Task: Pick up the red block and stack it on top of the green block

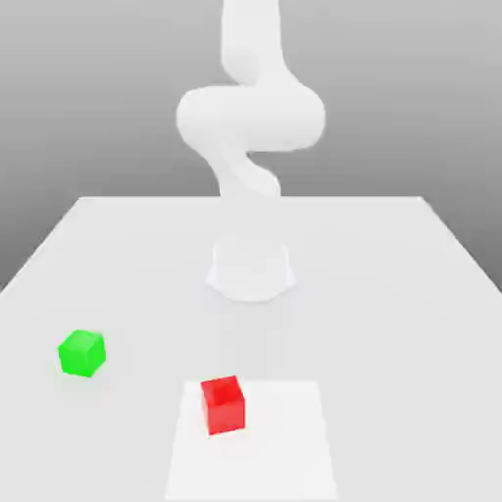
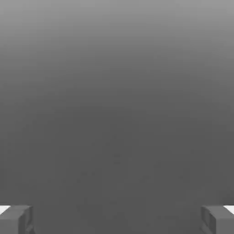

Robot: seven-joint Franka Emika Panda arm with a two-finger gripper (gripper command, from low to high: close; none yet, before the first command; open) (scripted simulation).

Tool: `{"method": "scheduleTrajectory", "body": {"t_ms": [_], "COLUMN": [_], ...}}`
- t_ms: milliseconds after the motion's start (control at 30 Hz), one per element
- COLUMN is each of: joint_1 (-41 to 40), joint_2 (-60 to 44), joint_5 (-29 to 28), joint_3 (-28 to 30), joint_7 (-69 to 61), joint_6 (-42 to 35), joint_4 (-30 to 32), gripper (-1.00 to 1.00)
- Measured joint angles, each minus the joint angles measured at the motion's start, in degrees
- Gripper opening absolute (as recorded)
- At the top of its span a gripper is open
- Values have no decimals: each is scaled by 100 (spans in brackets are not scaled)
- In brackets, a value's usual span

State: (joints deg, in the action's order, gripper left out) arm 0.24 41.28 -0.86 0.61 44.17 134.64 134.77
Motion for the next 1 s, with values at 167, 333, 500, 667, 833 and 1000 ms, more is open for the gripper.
{"method": "scheduleTrajectory", "body": {"t_ms": [167, 333, 500, 667, 833, 1000], "joint_1": [33, 51, 72, 42, -128, -178], "joint_2": [-1088, -2155, -3215, -4259, -5300, -5450], "joint_5": [-149, -211, -149, 138, 521, 549], "joint_3": [169, 357, 537, 566, 306, 248], "joint_7": [-429, -909, -1475, -2081, -2386, -2406], "joint_6": [671, 1327, 1984, 2684, 3549, 3672], "joint_4": [678, 1340, 2000, 2478, 2372, 2351], "gripper": [0, 0, 0, 0, 0, -100]}}
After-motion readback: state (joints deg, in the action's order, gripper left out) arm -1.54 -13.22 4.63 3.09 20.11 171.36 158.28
